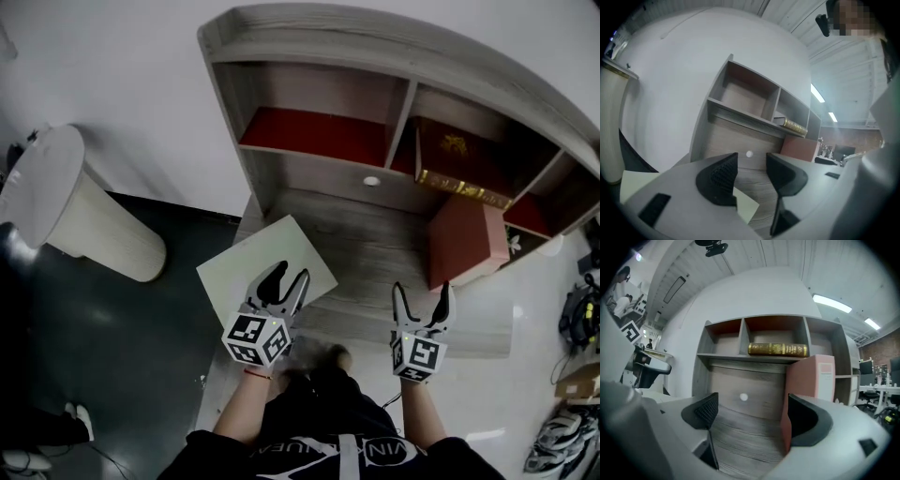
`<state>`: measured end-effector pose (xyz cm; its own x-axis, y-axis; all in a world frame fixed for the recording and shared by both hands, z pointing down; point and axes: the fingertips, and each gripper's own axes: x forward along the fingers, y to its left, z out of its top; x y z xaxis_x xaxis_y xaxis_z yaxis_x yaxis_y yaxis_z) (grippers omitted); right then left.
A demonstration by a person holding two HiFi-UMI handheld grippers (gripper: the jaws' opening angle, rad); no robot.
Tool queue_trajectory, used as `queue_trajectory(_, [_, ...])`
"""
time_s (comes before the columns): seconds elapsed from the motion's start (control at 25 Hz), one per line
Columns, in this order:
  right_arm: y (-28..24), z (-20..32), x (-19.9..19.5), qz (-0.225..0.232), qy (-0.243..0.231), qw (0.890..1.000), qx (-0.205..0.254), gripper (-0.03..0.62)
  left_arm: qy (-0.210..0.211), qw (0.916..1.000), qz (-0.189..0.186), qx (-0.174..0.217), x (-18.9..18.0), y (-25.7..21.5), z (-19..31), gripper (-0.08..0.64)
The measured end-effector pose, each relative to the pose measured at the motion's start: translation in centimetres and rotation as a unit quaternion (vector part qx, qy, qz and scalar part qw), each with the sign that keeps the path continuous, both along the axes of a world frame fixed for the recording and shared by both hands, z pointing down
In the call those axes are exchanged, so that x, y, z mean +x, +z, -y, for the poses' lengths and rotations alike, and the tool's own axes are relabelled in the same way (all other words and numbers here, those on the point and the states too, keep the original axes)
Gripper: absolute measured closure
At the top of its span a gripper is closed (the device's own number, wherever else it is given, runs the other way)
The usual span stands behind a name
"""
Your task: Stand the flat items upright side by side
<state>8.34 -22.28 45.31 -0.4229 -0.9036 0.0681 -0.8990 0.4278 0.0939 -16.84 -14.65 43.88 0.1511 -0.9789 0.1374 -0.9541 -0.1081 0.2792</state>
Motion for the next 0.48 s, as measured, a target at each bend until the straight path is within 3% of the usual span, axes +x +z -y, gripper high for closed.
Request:
queue_trajectory(0.24, [0.8, -1.9, -7.8, -0.014, -0.090, 0.996, -0.009, 0.146, -0.049, 0.9988, 0.004, -0.008, -5.1, 0.6, -3.4, 0.370])
queue_trajectory(0.48, [2.0, -4.6, -15.6, -0.035, -0.195, 0.980, -0.019, 0.149, -0.104, 0.9943, -0.003, -0.023, -9.6, 1.7, -7.3, 0.370])
